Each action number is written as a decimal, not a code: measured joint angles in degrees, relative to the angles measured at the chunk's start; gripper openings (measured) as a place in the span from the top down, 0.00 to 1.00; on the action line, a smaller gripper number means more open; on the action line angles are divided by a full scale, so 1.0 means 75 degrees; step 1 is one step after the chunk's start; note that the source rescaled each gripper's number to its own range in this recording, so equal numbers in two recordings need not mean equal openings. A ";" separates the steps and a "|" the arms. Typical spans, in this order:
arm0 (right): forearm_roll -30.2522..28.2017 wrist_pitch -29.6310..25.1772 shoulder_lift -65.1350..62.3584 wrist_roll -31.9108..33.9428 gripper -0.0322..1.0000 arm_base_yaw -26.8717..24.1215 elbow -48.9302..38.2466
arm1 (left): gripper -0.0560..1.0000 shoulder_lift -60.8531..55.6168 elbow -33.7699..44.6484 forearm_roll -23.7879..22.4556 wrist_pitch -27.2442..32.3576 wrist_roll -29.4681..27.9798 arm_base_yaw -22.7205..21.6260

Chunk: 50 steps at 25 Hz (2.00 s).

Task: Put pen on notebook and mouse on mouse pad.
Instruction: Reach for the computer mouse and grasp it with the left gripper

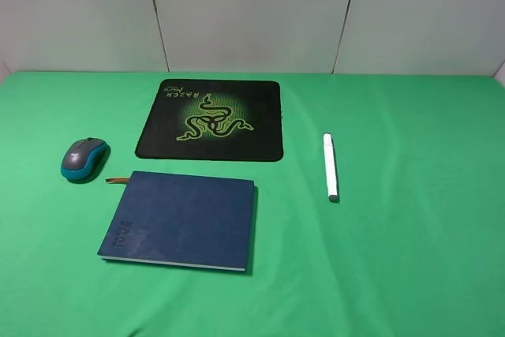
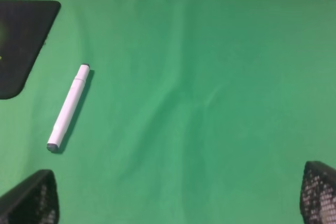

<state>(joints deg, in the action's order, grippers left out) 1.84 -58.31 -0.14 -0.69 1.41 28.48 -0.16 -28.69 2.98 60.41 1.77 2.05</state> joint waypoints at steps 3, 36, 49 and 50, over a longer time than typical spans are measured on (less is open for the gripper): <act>0.0000 0.0000 0.0000 0.0000 0.00 0.0000 0.0000 | 0.05 0.0000 0.0000 0.0000 0.0000 0.0000 0.0000; 0.0000 0.0000 0.0000 0.0000 0.00 0.0000 0.0000 | 0.05 0.0620 -0.0525 0.0026 0.0154 0.0000 0.0000; 0.0000 0.0000 0.0000 0.0000 0.00 0.0000 0.0000 | 0.00 0.3856 -0.2091 -0.0110 -0.0048 0.0000 0.0000; 0.0000 0.0000 0.0000 0.0000 0.00 0.0000 0.0000 | 0.00 0.4099 -0.2177 -0.0129 -0.0068 0.0000 0.0000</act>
<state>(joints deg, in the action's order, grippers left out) 1.84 -58.31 -0.14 -0.69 1.41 28.48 30.58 -45.02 2.01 59.89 1.77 2.05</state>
